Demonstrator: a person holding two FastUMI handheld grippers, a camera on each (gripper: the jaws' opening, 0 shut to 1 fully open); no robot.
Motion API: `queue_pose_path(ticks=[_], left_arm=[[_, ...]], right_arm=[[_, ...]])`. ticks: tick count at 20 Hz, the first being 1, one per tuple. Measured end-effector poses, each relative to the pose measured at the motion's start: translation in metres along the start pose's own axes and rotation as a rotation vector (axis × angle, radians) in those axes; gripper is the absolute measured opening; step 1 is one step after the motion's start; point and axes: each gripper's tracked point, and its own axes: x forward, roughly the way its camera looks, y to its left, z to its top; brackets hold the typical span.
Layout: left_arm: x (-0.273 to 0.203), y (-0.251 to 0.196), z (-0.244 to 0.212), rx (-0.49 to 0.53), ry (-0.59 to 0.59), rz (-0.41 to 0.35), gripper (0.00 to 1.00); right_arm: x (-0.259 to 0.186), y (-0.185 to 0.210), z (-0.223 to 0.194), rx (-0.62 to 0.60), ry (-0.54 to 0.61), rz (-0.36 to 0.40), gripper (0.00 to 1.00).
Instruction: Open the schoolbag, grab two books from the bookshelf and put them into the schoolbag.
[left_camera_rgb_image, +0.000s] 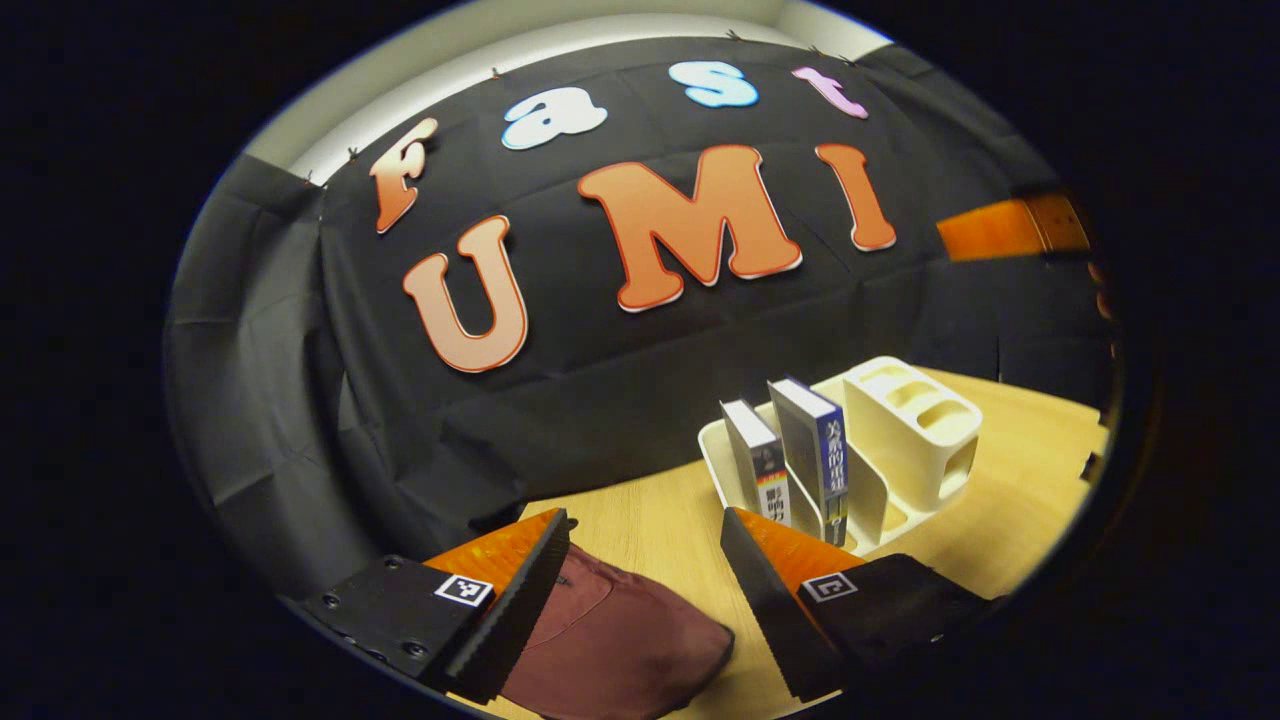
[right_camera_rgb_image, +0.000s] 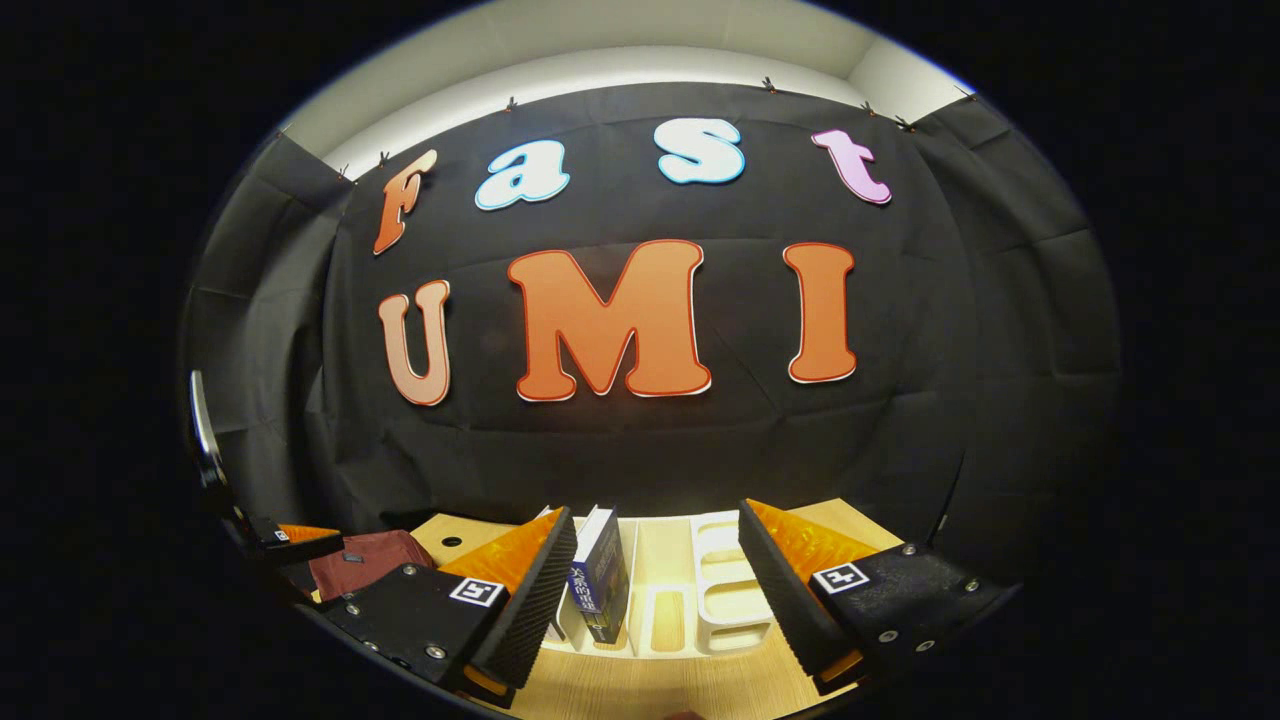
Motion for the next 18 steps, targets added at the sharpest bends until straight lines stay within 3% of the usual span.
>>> queue_pose_path(ticks=[5,7,18], left_arm=[[0.007,-0.020,-0.068,0.106,0.146,-0.042,0.96],[0.003,-0.024,-0.101,0.127,0.256,-0.053,0.96],[-0.001,-0.047,-0.192,0.298,0.428,-0.110,0.98]], right_arm=[[0.001,-0.016,-0.010,-0.011,0.022,-0.046,0.96],[-0.001,-0.020,-0.014,-0.019,0.029,-0.061,0.96],[-0.002,-0.026,-0.028,-0.044,0.065,-0.090,0.96]])
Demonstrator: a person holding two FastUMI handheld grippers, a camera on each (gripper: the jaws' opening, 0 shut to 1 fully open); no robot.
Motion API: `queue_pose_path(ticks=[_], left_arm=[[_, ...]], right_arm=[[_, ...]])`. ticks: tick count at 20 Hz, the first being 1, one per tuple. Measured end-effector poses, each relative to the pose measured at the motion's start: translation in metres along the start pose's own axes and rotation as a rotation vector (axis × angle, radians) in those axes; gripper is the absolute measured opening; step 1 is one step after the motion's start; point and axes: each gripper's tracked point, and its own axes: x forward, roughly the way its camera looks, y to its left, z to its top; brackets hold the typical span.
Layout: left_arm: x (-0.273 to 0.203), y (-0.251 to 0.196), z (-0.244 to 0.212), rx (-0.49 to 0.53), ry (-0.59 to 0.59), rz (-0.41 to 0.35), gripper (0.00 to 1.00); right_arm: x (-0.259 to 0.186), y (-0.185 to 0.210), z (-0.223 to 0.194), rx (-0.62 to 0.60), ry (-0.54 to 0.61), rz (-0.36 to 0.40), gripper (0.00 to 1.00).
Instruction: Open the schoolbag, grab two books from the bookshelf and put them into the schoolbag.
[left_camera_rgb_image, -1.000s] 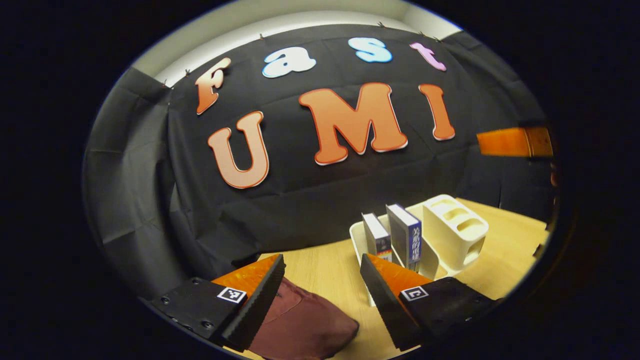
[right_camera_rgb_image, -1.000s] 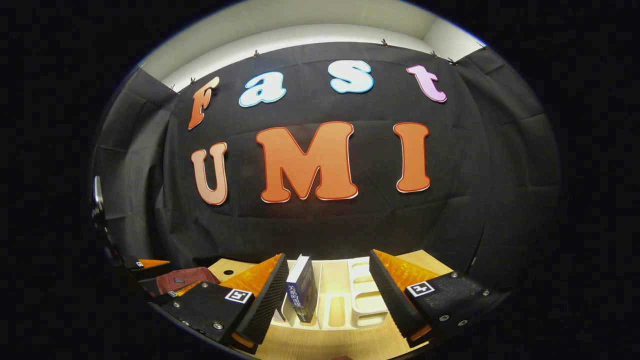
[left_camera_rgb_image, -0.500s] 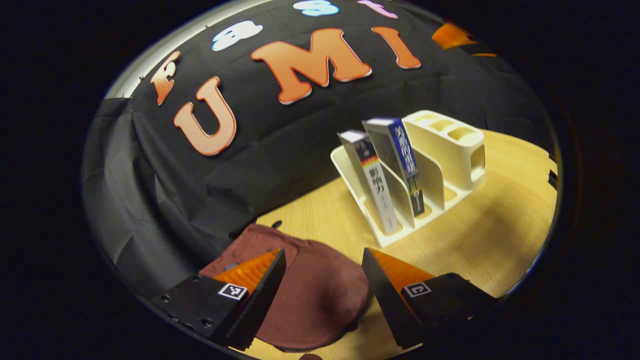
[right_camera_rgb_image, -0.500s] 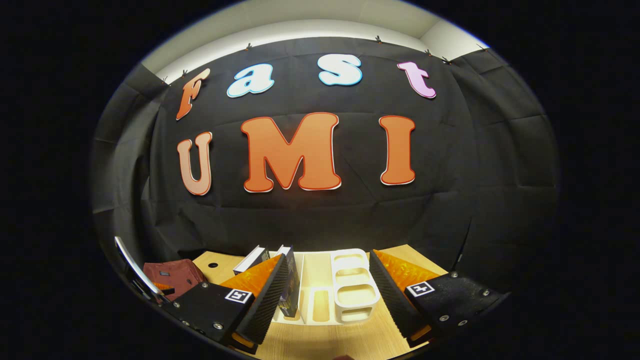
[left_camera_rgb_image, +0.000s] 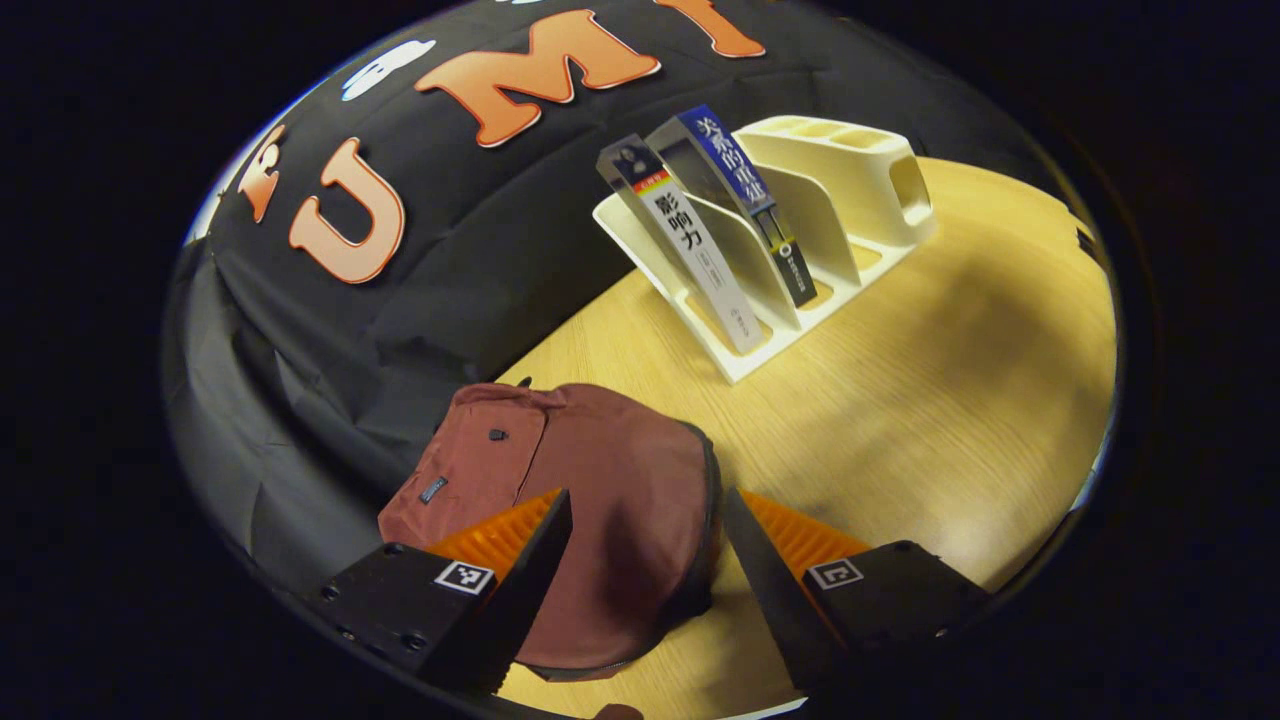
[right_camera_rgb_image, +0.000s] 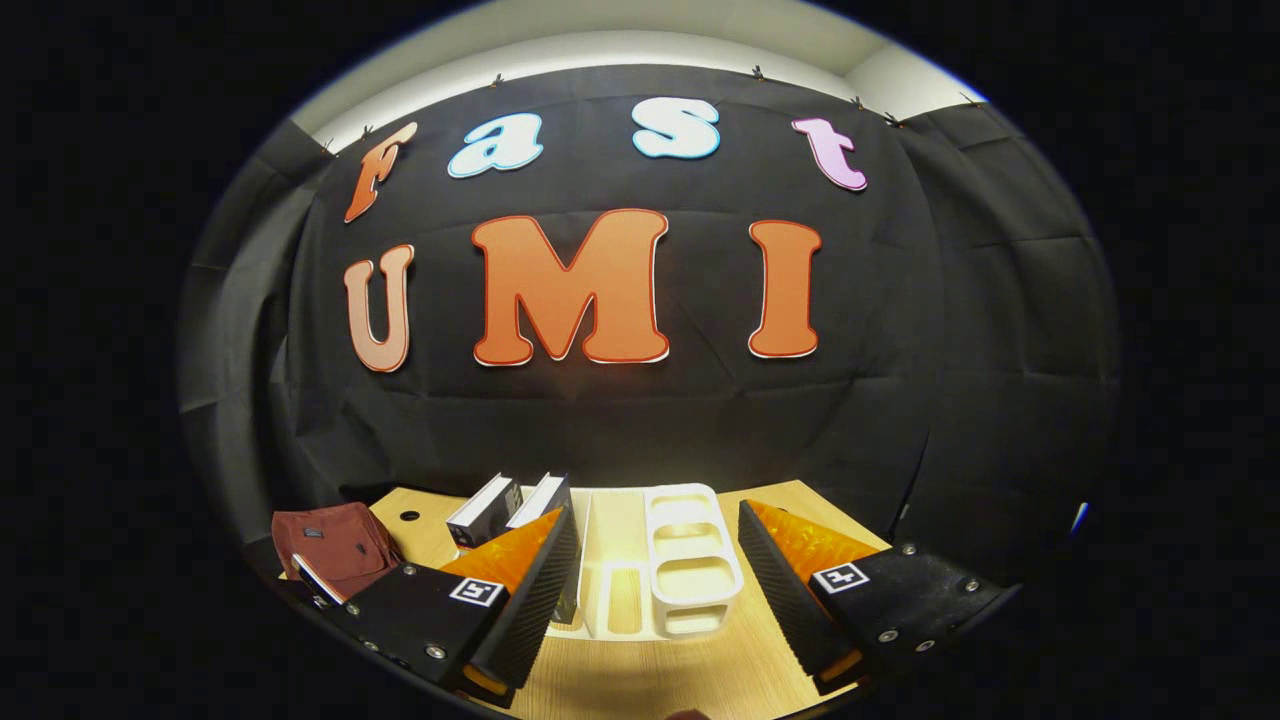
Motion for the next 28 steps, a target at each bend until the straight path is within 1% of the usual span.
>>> queue_pose_path(ticks=[2,3,10,14,15,16,17,18,19,20,21,22,23,25,28], left_arm=[[0.005,-0.003,-0.012,0.000,0.034,-0.003,1.00],[0.008,-0.003,-0.016,0.014,0.043,0.004,0.98],[0.019,0.005,-0.031,0.119,0.077,0.076,0.98],[0.021,0.005,-0.034,0.112,0.093,0.067,0.92],[0.020,0.007,-0.033,0.114,0.091,0.067,0.81],[0.020,0.008,-0.031,0.116,0.086,0.067,0.84],[0.020,0.009,-0.028,0.116,0.086,0.064,0.63],[0.018,0.011,-0.029,0.115,0.091,0.059,0.58],[0.017,0.013,-0.026,0.107,0.092,0.056,0.64],[0.015,0.016,-0.024,0.096,0.093,0.049,0.49],[0.014,0.018,-0.023,0.084,0.098,0.038,0.52],[0.011,0.021,-0.021,0.075,0.104,0.028,0.35],[0.010,0.022,-0.020,0.069,0.115,0.008,0.27],[0.009,0.024,-0.020,0.048,0.136,-0.037,0.19],[0.002,0.033,-0.014,0.013,0.145,-0.080,0.12]], right_arm=[[0.000,0.000,0.000,-0.006,0.000,-0.001,0.96],[0.000,-0.001,-0.001,-0.009,0.001,0.000,0.96],[0.001,0.002,-0.007,-0.014,0.013,0.007,0.96],[0.001,0.003,-0.008,-0.017,0.012,0.008,0.96],[0.001,0.003,-0.007,-0.017,0.011,0.009,0.96],[0.000,0.003,-0.007,-0.018,0.012,0.009,0.96],[0.001,0.003,-0.008,-0.016,0.013,0.009,0.96],[0.001,0.003,-0.007,-0.016,0.011,0.008,0.96],[0.001,0.003,-0.007,-0.016,0.011,0.009,0.96],[0.001,0.004,-0.006,-0.017,0.009,0.011,0.96],[0.001,0.005,-0.005,-0.021,0.006,0.016,0.96],[0.003,0.008,-0.004,-0.025,0.003,0.020,0.96],[0.004,0.010,-0.002,-0.030,0.002,0.023,0.96],[0.008,0.015,0.000,-0.031,0.003,0.035,0.96],[0.015,0.026,0.003,-0.032,0.015,0.055,0.96]])
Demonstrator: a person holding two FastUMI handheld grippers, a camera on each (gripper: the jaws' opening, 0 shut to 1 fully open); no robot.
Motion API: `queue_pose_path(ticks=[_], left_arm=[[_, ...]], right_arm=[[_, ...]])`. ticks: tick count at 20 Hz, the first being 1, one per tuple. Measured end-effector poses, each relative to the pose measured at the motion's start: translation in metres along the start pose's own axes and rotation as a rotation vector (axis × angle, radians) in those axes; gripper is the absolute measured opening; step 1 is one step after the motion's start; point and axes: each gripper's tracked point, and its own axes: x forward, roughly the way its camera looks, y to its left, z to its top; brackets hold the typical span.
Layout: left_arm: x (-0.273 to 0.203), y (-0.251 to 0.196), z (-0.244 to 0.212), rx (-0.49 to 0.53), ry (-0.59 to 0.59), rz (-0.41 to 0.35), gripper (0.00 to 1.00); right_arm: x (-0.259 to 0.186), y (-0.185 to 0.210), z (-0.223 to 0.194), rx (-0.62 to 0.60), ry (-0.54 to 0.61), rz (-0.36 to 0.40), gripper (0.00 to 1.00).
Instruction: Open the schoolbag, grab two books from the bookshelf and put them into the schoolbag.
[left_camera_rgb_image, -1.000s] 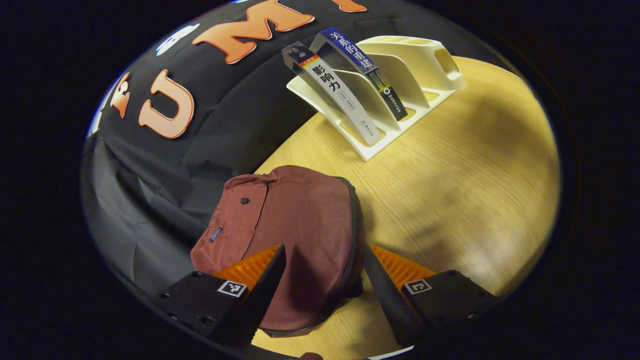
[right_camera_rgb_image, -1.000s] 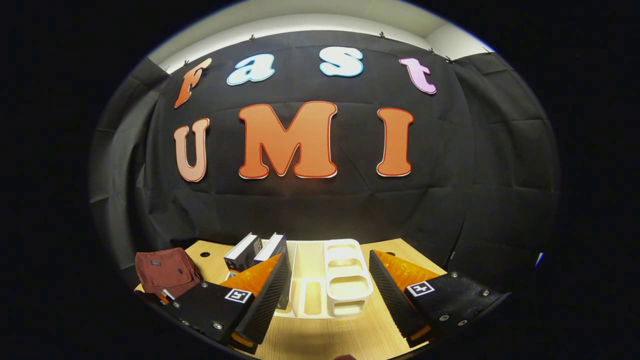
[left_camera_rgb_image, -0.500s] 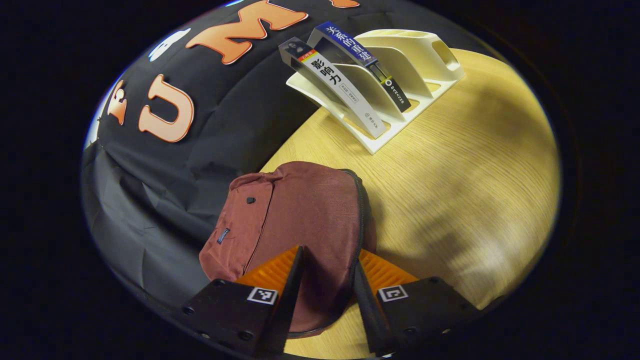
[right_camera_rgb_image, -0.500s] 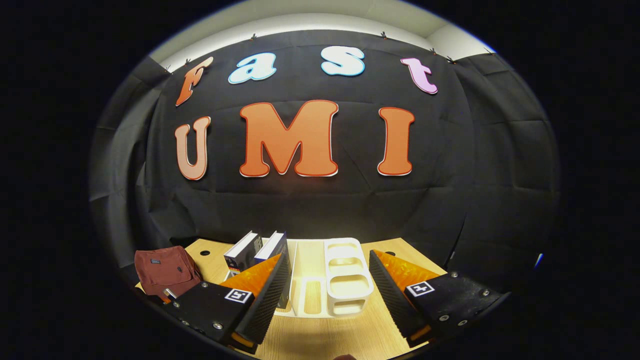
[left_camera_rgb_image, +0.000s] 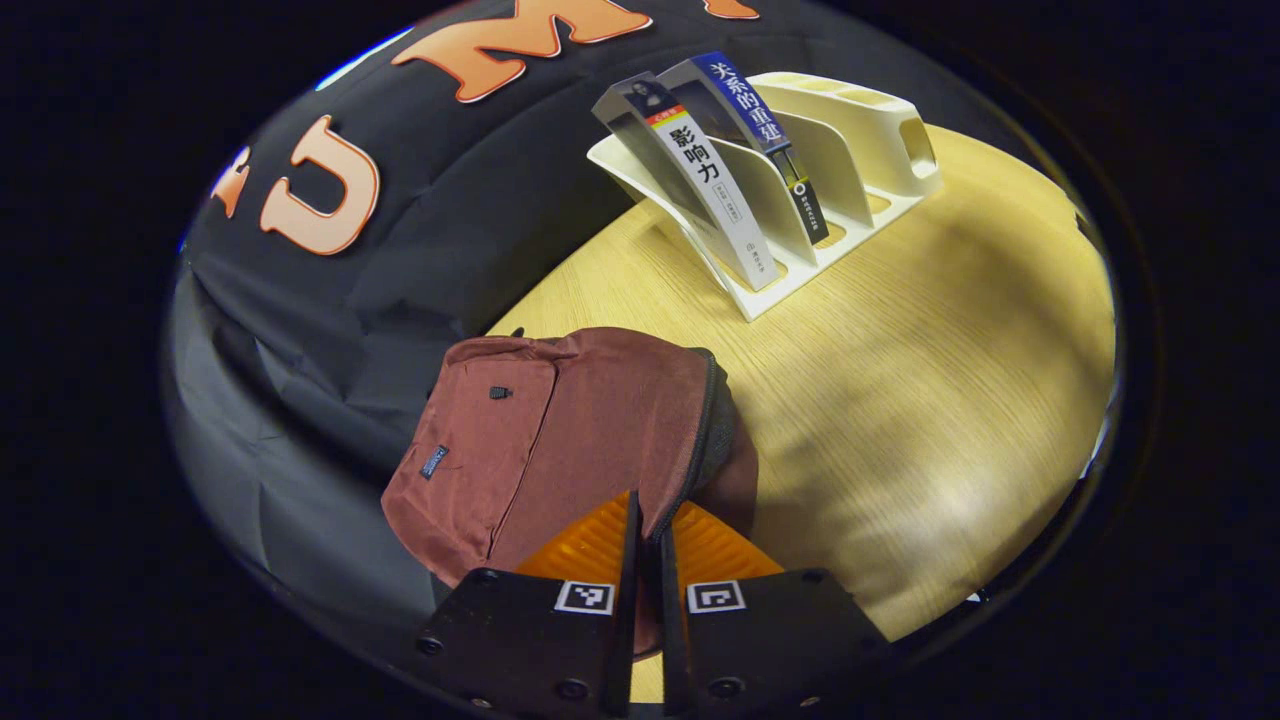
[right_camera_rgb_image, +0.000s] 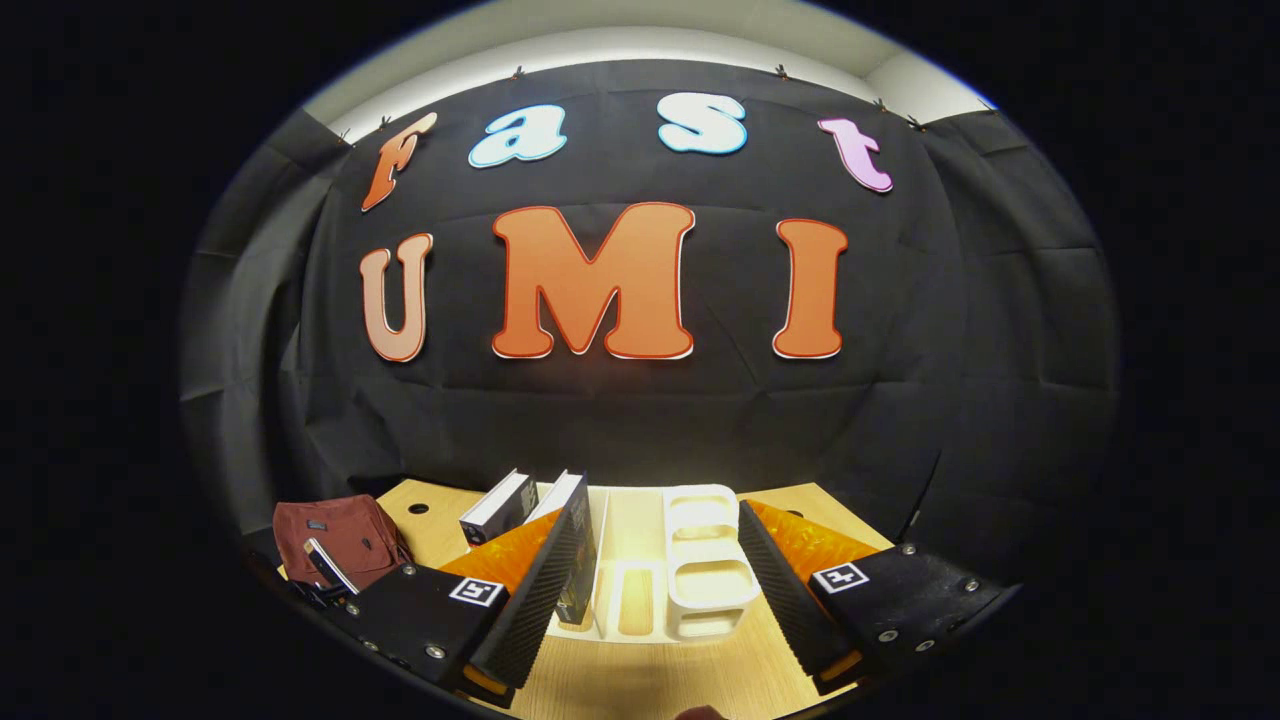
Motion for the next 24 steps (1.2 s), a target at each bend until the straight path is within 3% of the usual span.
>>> queue_pose_path(ticks=[6,13,17,24], left_arm=[[-0.018,0.028,0.019,-0.053,-0.013,-0.084,0.09],[-0.038,0.094,0.050,-0.090,-0.080,-0.104,0.09],[-0.039,0.134,0.061,-0.080,-0.114,-0.103,0.09],[-0.041,0.172,0.078,-0.085,-0.159,-0.190,0.09]], right_arm=[[0.019,0.035,0.013,-0.046,0.047,0.073,0.96],[0.042,0.087,0.026,-0.154,0.117,0.181,0.96],[0.061,0.103,0.016,-0.179,0.222,0.182,0.96],[0.085,0.131,0.010,-0.223,0.366,0.190,0.97]])
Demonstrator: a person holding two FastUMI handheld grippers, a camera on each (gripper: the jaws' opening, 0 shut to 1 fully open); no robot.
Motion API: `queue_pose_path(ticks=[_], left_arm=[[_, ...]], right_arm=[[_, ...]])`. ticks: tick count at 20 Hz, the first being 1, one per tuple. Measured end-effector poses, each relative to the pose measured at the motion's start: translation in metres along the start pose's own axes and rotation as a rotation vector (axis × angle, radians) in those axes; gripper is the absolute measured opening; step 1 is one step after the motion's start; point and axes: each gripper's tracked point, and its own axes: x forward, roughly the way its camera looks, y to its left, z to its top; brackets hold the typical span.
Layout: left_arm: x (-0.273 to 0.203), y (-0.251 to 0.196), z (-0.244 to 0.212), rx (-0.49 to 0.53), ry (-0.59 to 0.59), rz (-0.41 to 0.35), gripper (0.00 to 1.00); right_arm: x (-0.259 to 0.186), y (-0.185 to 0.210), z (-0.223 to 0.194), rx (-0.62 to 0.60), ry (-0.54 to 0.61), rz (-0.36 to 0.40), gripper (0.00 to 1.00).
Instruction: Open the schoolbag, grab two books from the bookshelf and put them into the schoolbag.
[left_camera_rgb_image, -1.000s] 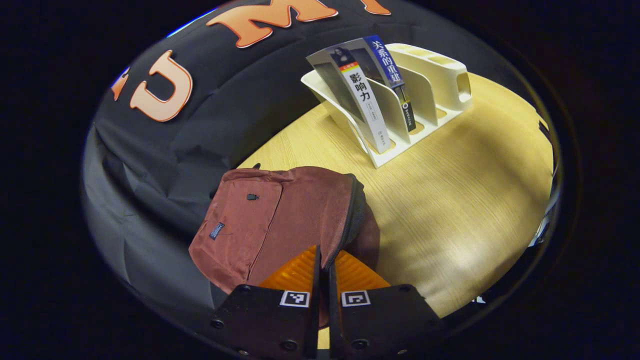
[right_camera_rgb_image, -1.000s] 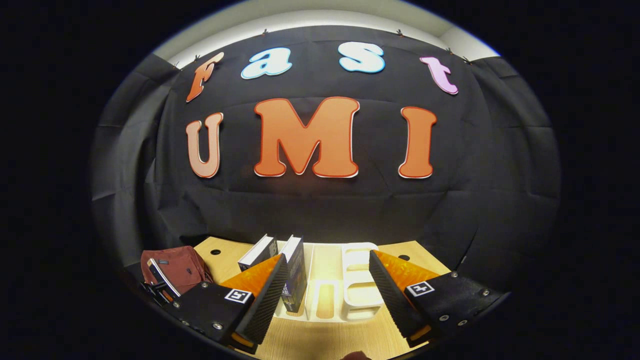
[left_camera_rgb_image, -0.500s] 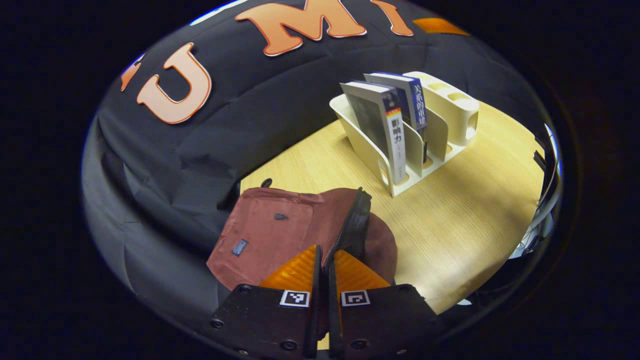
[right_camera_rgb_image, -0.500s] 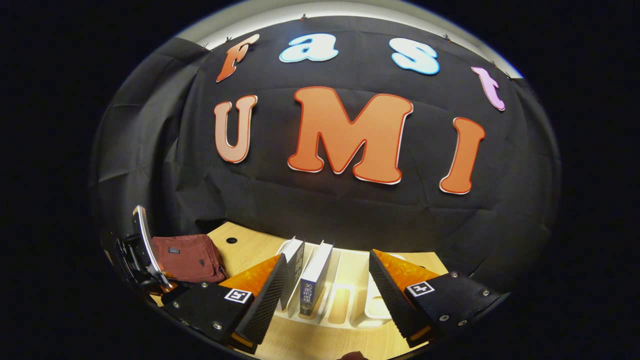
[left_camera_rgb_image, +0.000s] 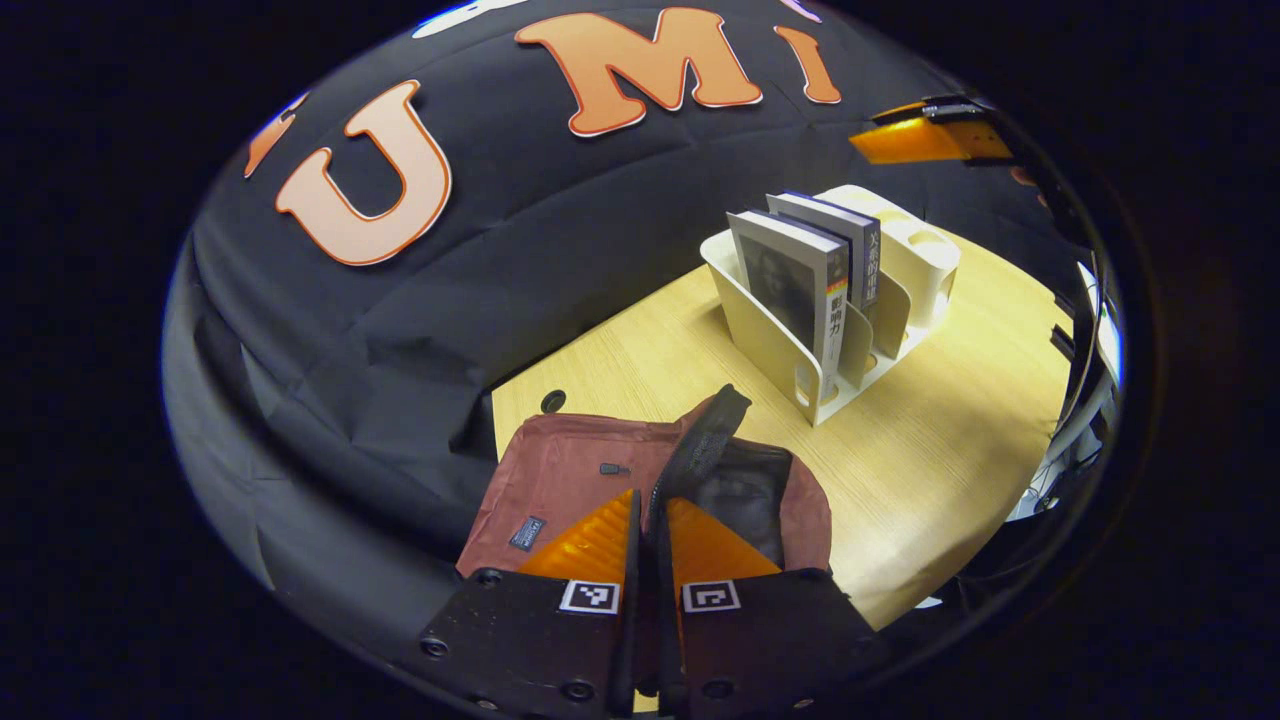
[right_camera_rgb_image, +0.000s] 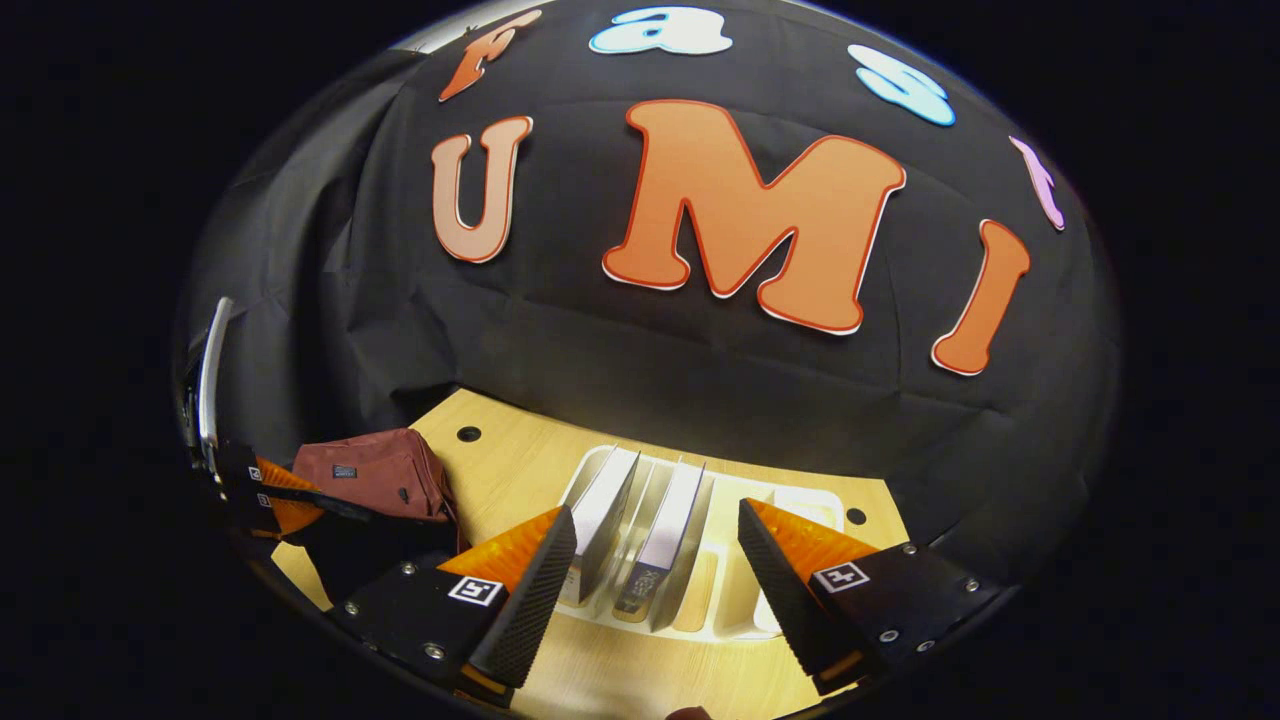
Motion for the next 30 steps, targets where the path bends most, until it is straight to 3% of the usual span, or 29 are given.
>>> queue_pose_path(ticks=[5,8,17,30], left_arm=[[-0.005,0.027,0.008,-0.014,-0.034,-0.031,0.09],[-0.005,0.034,0.008,-0.004,-0.051,-0.051,0.09],[-0.006,0.043,0.009,0.021,-0.098,-0.107,0.09],[0.005,0.054,0.005,0.027,-0.110,-0.154,0.09]], right_arm=[[0.018,0.010,0.002,-0.037,0.099,-0.013,0.97],[0.030,0.024,-0.001,-0.004,0.188,0.032,0.97],[0.080,0.035,0.002,0.120,0.391,0.046,0.97],[0.136,0.047,-0.064,0.117,0.761,0.031,0.98]])
